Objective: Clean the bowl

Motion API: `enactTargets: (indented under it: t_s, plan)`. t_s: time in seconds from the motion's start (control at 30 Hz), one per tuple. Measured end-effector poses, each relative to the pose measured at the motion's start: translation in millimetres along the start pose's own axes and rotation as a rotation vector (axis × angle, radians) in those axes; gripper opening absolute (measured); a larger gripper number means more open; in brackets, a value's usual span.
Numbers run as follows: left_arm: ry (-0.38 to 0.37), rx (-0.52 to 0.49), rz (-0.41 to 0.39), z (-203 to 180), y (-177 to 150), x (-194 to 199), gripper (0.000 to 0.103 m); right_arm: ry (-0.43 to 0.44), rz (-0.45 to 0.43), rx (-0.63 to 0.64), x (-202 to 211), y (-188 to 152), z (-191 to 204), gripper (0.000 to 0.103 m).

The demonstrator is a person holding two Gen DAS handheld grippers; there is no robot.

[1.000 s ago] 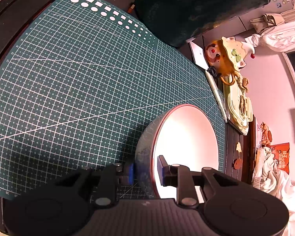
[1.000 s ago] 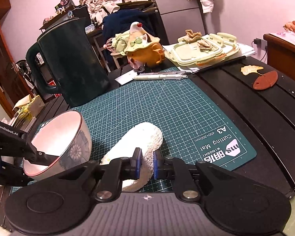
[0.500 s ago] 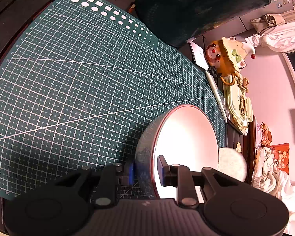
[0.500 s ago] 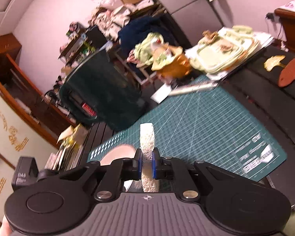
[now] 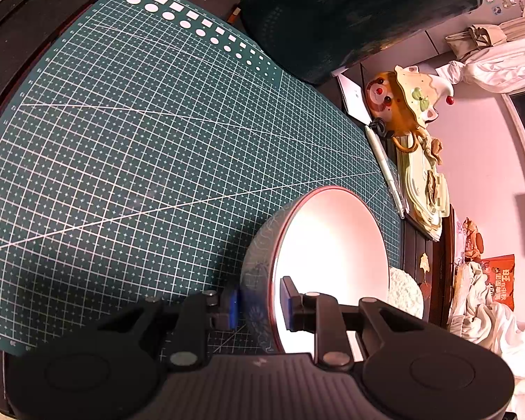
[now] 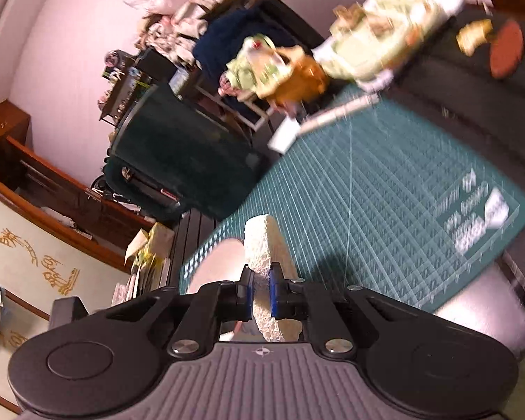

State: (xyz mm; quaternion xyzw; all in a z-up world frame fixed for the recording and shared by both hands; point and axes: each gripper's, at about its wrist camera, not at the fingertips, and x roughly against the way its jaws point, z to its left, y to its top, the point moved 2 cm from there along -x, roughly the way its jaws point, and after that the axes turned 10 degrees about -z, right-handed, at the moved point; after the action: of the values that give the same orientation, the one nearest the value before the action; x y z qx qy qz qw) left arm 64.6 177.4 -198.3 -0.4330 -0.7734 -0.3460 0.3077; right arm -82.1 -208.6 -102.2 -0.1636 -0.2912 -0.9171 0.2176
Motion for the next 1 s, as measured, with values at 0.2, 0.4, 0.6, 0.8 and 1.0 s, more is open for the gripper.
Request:
enactTargets:
  t_s: [0.2,0.4,0.6,0.8,1.0]
  plan:
    - [0.003,0.000,0.002,-1.2,0.6,0.0,0.023,0.033,-0.064,0.005,12.8,16.9,10.1,0.008]
    - [0.001,-0.001,0.001,-0.8,1.6,1.6,0.023,0.002,0.014,-0.035,-0.9,-1.8,-3.1,0.008]
    - [0.001,-0.002,0.001,0.7,1.1,3.1,0.023,0.033,-0.043,-0.030,11.9,16.1,4.3,0.008]
    - [0.000,-0.004,0.001,2.4,0.8,4.3,0.023,-0.007,0.028,-0.068,-2.4,-0.9,-9.0,0.008]
    - [0.001,-0.004,0.003,7.8,-0.1,6.2,0.023,0.052,-0.048,-0.061,13.9,20.6,3.3,0.008]
